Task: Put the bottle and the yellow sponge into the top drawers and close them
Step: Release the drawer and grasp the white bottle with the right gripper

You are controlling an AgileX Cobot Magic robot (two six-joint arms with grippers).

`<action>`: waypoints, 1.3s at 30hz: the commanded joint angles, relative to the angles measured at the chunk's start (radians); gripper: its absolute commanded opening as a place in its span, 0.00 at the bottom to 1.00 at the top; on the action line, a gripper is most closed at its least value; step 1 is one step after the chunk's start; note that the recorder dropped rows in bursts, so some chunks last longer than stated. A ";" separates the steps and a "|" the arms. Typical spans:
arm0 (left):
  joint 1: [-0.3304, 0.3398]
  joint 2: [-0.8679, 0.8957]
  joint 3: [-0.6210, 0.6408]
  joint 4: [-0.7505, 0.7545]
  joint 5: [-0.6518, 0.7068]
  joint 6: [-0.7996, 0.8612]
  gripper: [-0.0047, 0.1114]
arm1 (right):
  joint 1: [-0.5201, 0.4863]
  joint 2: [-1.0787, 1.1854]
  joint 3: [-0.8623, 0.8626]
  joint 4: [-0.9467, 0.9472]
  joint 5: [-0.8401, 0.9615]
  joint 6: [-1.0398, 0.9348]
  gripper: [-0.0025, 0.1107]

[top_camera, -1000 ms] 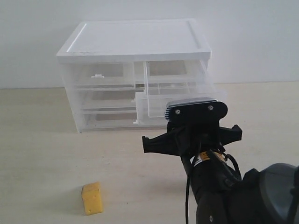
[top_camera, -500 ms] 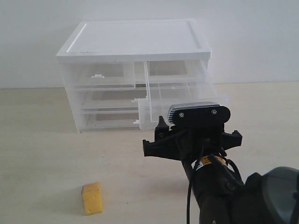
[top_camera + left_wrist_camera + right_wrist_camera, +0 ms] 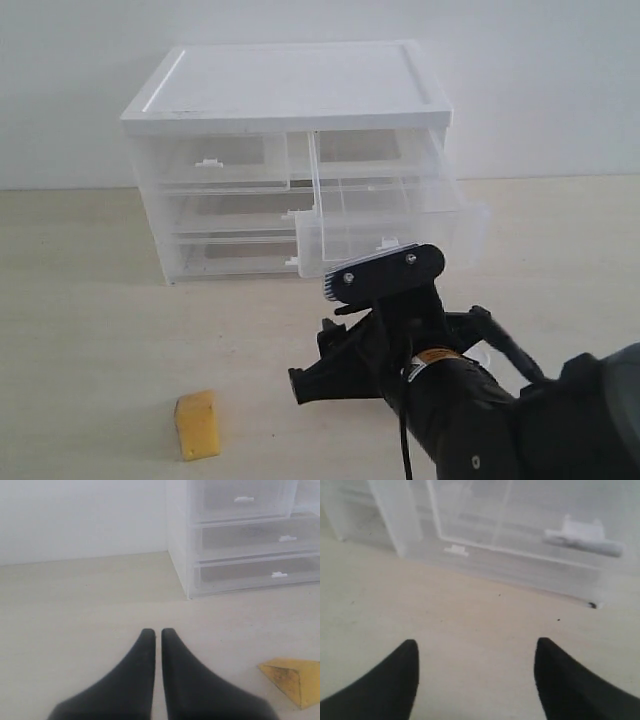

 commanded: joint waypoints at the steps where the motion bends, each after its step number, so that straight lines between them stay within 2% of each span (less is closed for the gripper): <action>1: -0.005 -0.003 0.004 -0.007 0.001 -0.006 0.08 | 0.002 -0.094 0.006 0.002 0.207 -0.129 0.37; 5: -0.005 -0.003 0.004 -0.007 0.001 -0.006 0.08 | 0.002 -0.170 0.006 0.002 0.382 -0.261 0.12; 6: -0.005 -0.003 0.004 -0.007 0.001 -0.006 0.08 | -0.002 -0.212 0.006 0.002 0.468 -0.336 0.02; 9: -0.005 -0.003 0.004 -0.007 0.001 -0.006 0.08 | -0.004 -0.291 0.006 0.002 0.563 -0.436 0.02; 11: -0.005 -0.003 0.004 -0.007 0.001 -0.006 0.08 | -0.044 -0.351 0.006 0.002 0.662 -0.477 0.02; 15: -0.005 -0.003 0.004 -0.007 0.001 -0.006 0.08 | -0.266 -0.431 -0.002 -0.042 1.068 -0.493 0.02; 16: -0.005 -0.003 0.004 -0.007 0.001 -0.006 0.08 | -0.290 -0.436 -0.007 -0.058 1.111 -0.487 0.02; 19: -0.005 -0.003 0.004 -0.007 0.001 -0.006 0.08 | -0.389 -0.450 -0.059 -0.237 1.299 -0.335 0.02; 21: -0.005 -0.003 0.004 -0.007 0.001 -0.006 0.08 | -0.400 -0.450 -0.113 -0.436 1.389 -0.146 0.02; 26: -0.005 -0.003 0.004 -0.007 0.001 -0.006 0.08 | -0.400 -0.450 -0.218 -0.798 1.482 0.177 0.02; 27: -0.005 -0.003 0.004 -0.007 0.001 -0.006 0.08 | -0.402 -0.450 -0.226 -0.891 1.496 0.238 0.05; 29: -0.005 -0.003 0.004 -0.007 0.001 -0.006 0.08 | -0.412 -0.450 -0.231 -0.946 1.506 0.275 0.13; 31: -0.005 -0.003 0.004 -0.007 0.001 -0.006 0.08 | -0.449 -0.443 -0.235 -0.927 1.506 0.274 0.34; 32: -0.005 -0.003 0.004 -0.007 0.001 -0.006 0.08 | -0.472 -0.434 -0.235 -0.908 1.506 0.274 0.51; 34: -0.005 -0.003 0.004 -0.007 0.001 -0.006 0.08 | -0.492 -0.406 -0.235 -0.891 1.502 0.274 0.73; 39: -0.005 -0.003 0.004 -0.007 0.001 -0.006 0.08 | -0.492 -0.260 -0.235 -0.886 1.388 0.284 0.73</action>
